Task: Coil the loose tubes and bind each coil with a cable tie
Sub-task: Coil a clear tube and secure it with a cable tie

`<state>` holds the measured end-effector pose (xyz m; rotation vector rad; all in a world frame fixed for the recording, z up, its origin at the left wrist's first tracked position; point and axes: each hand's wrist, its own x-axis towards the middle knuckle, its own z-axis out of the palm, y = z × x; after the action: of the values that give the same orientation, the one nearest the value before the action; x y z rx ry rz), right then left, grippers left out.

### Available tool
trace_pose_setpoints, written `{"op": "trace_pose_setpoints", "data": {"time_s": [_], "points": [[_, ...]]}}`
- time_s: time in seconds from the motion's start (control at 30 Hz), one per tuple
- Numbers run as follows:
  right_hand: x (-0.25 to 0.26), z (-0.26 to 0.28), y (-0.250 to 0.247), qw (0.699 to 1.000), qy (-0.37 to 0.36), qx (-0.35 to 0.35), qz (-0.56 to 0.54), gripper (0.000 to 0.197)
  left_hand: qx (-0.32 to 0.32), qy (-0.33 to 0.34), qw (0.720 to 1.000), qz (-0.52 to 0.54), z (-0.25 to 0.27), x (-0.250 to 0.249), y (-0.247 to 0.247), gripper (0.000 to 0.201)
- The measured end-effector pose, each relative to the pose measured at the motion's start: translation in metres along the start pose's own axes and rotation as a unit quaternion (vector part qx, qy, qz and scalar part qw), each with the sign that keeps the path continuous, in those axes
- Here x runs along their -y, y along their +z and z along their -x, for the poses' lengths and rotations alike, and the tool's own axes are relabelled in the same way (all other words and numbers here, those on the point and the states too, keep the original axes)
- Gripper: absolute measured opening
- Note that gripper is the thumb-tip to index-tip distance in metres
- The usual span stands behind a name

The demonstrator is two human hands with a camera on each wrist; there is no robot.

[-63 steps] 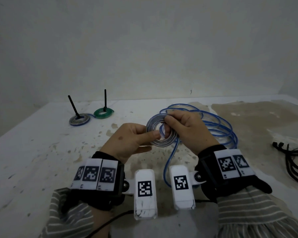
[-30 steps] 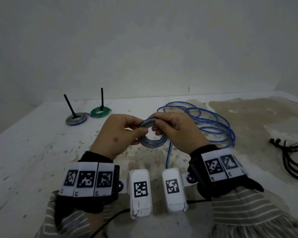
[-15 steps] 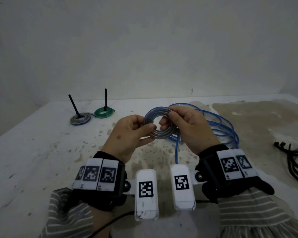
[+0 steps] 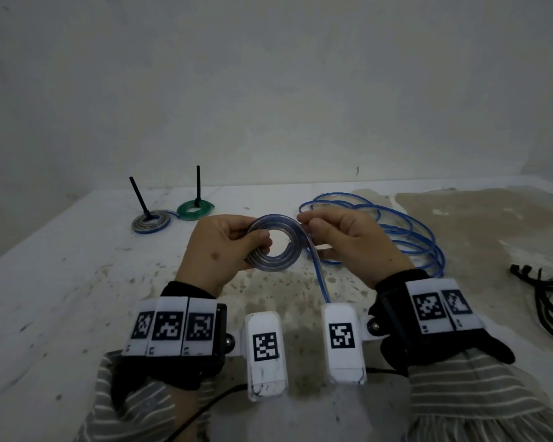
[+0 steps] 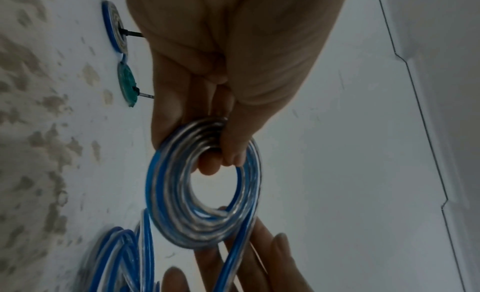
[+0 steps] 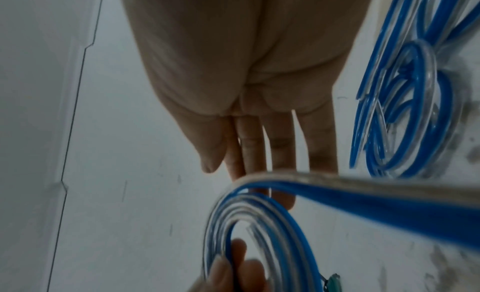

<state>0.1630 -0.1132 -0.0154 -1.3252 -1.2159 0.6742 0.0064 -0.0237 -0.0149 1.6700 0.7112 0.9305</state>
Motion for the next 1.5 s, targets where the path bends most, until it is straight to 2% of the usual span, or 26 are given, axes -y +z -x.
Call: {"op": "trace_pose_setpoints", "data": {"time_s": [0.27, 0.4, 0.47, 0.63, 0.67, 0.8, 0.87, 1.0, 1.13, 1.23, 1.3, 1.4, 1.5], "points": [[-0.002, 0.001, -0.01, 1.0, -0.012, -0.021, -0.009, 0.019, -0.022, -0.017, 0.999, 0.028, -0.004, 0.008, 0.001, 0.014], [-0.004, 0.002, -0.01, 1.0, 0.018, 0.013, 0.006, 0.016, -0.096, -0.052, 0.989, 0.1, -0.01, 0.012, -0.008, 0.012], [-0.006, 0.002, -0.009, 0.999, 0.029, 0.029, 0.015, 0.018, -0.108, -0.071, 0.982, 0.135, -0.012, 0.012, -0.014, 0.013], [-0.008, -0.002, -0.002, 0.998, 0.002, 0.012, 0.057, 0.044, -0.042, -0.07, 0.992, 0.095, -0.005, 0.009, 0.001, 0.012], [-0.009, -0.003, -0.001, 0.997, 0.001, 0.005, 0.073, 0.044, -0.034, -0.069, 0.993, 0.088, -0.004, 0.009, 0.005, 0.012], [-0.009, -0.005, 0.001, 0.987, -0.044, -0.041, 0.15, 0.017, -0.036, -0.068, 0.992, 0.101, -0.004, 0.007, 0.011, 0.013], [-0.009, -0.005, 0.001, 0.985, -0.065, -0.057, 0.149, 0.01, -0.035, -0.067, 0.99, 0.116, -0.003, 0.006, 0.012, 0.013], [-0.008, -0.005, 0.002, 0.997, -0.027, -0.056, 0.044, 0.015, -0.018, -0.07, 0.986, 0.152, -0.001, 0.004, 0.016, 0.013], [-0.001, -0.003, 0.002, 0.995, 0.008, -0.055, -0.088, 0.012, 0.022, -0.118, 0.973, 0.197, -0.001, 0.003, 0.024, 0.01], [-0.001, -0.002, -0.003, 0.996, -0.011, -0.068, -0.054, 0.014, 0.071, -0.142, 0.969, 0.189, 0.0, 0.003, 0.025, 0.008], [-0.001, 0.0, -0.005, 0.998, -0.013, -0.062, -0.03, 0.016, 0.09, -0.146, 0.976, 0.132, 0.001, 0.004, 0.021, 0.006], [0.001, 0.002, -0.003, 0.999, -0.006, -0.039, -0.002, 0.015, 0.091, -0.134, 0.986, 0.043, 0.002, 0.004, 0.015, 0.006], [0.003, 0.002, 0.0, 0.999, -0.012, -0.035, 0.017, 0.016, 0.09, -0.136, 0.986, 0.031, 0.003, 0.0, 0.014, 0.006]]}}
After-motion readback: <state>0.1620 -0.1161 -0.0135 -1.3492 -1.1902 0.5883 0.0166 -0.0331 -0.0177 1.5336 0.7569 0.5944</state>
